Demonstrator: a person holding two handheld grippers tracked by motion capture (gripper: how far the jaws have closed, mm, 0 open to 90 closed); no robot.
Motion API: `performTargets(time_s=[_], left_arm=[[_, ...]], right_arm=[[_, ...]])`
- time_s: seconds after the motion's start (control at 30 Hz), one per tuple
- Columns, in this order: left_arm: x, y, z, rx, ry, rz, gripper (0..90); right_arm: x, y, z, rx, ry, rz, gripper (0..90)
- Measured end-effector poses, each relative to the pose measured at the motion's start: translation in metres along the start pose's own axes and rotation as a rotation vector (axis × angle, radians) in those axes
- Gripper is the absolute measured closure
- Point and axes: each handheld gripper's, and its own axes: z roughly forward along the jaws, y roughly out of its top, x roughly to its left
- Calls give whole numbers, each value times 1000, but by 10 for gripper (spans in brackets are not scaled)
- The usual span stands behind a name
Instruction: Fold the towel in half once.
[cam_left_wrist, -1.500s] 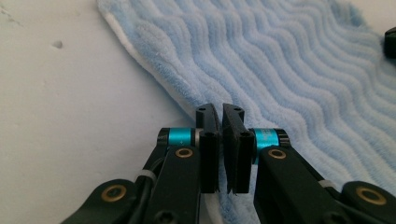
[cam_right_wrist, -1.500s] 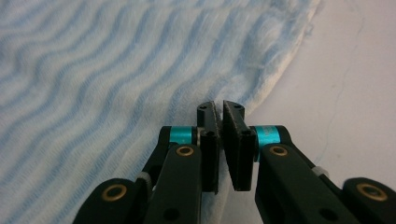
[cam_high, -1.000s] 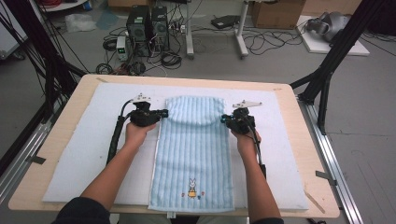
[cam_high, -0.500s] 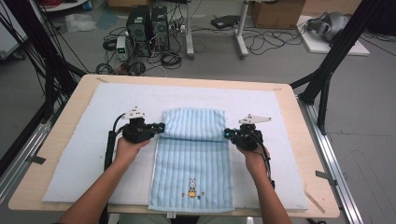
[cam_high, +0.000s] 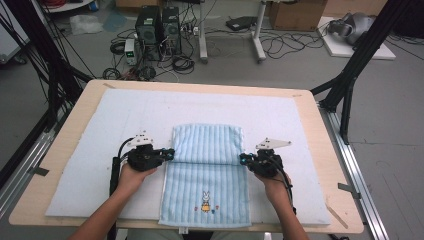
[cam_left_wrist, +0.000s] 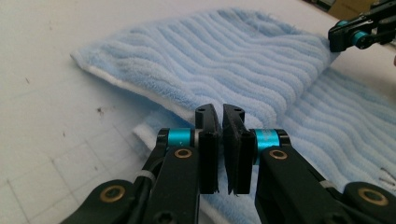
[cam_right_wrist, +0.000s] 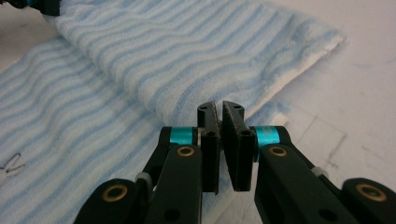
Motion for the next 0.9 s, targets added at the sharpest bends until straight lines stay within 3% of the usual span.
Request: performTargets(time_s=[0.07,0.13,0.23,0.4,0.53,0.73,0.9], left_arm=[[2,1,1,-7,18,-20,776],[7,4,2,-20,62,-45,577],[17,15,4,-38,101,-79,484],[32,36,17,-53,152,-104,464],[44,46,36,0,173,-121,461],[47,45,58,55,202,-114,484],[48,40,65,87,225,-81,565]], right_arm=[[-1,-2,3,10,-5,4,802],[-2,0,3,-10,-17,15,702],[-7,8,2,-26,-51,13,639],[-23,26,7,-40,-93,46,588],[-37,38,20,-8,-120,73,580],[-50,47,48,64,-143,107,535],[-52,48,67,112,-165,107,541]])
